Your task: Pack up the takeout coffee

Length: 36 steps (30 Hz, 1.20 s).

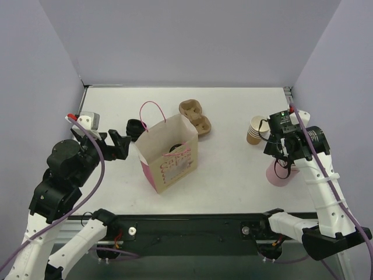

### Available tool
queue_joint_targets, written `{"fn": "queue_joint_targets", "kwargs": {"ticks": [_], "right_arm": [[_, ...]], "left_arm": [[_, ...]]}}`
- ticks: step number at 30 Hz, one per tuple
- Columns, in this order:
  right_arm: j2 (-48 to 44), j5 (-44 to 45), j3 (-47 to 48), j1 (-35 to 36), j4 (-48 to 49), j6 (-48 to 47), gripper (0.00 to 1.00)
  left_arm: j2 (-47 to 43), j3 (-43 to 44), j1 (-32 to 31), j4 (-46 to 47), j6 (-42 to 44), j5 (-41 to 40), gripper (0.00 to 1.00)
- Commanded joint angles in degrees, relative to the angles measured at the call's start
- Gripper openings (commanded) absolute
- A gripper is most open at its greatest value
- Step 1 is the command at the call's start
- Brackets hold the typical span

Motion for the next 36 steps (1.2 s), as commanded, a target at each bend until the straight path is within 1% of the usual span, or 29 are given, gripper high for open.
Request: {"fn": "queue_joint_targets", "kwargs": {"ticks": [1, 4, 6, 10, 12, 13, 15, 16, 19, 25, 27, 32, 33, 36], "right_arm": [[-0.44, -1.46, -4.87, -0.86, 0.17, -0.83, 0.51], [-0.27, 0.12, -8.74, -1.64, 4.57, -3.20, 0.49], [0.61, -0.23, -10.07, -3.14, 5.90, -4.52, 0.47], [1.76, 0.21, -12.45, -3.93, 8.10, -5.49, 0.44], [1.85, 1.09, -13.41, -4.55, 8.54, -6.19, 0.41], [1.85, 1.18, -13.85, -4.81, 9.24, -6.46, 0.38], [1.76, 1.26, -14.73, -5.86, 9.95, -7.34, 0.36], [1.84, 1.18, -14.82, -6.30, 10.04, -7.95, 0.32], [1.85, 1.44, -15.17, -7.27, 10.04, -8.57, 0.27], [1.85, 1.70, -14.74, -7.45, 10.13, -9.10, 0.26], [1.50, 1.53, -14.65, -7.36, 10.13, -8.92, 0.24], [1.05, 1.18, -14.47, -7.36, 10.13, -9.89, 0.15], [0.97, 1.18, -14.47, -7.36, 10.13, -10.06, 0.11], [0.62, 0.91, -14.12, -7.45, 9.95, -10.42, 0.08]], "left_arm": [[0.54, -0.52, 0.01, 0.94, 0.88, -1.68, 0.97], [0.89, -0.34, -0.08, 1.20, 1.06, -1.42, 0.97], [0.98, -0.17, -0.08, 1.21, 1.41, -1.41, 0.97], [0.72, 0.19, -0.16, 0.86, 2.11, -2.29, 0.97], [0.28, 0.01, -0.16, 0.94, 2.20, -2.64, 0.97], [0.11, -0.08, -0.08, 1.03, 2.20, -2.73, 0.97], [-0.07, -0.25, -0.08, 1.20, 2.29, -2.82, 0.97], [-0.16, -0.34, -0.08, 1.21, 2.29, -2.82, 0.97], [-0.16, -0.25, -0.08, 1.38, 2.64, -2.91, 0.97], [-0.34, -1.04, -0.08, 2.26, 2.73, -2.56, 0.97], [-0.34, -0.87, -0.08, 2.35, 2.90, -2.38, 0.97], [-0.60, -0.96, -0.08, 2.26, 3.17, -2.73, 0.97], [-0.69, -1.13, -0.08, 2.17, 3.17, -2.73, 0.97], [-0.78, -1.04, -0.08, 2.26, 3.17, -2.65, 0.97]]}}
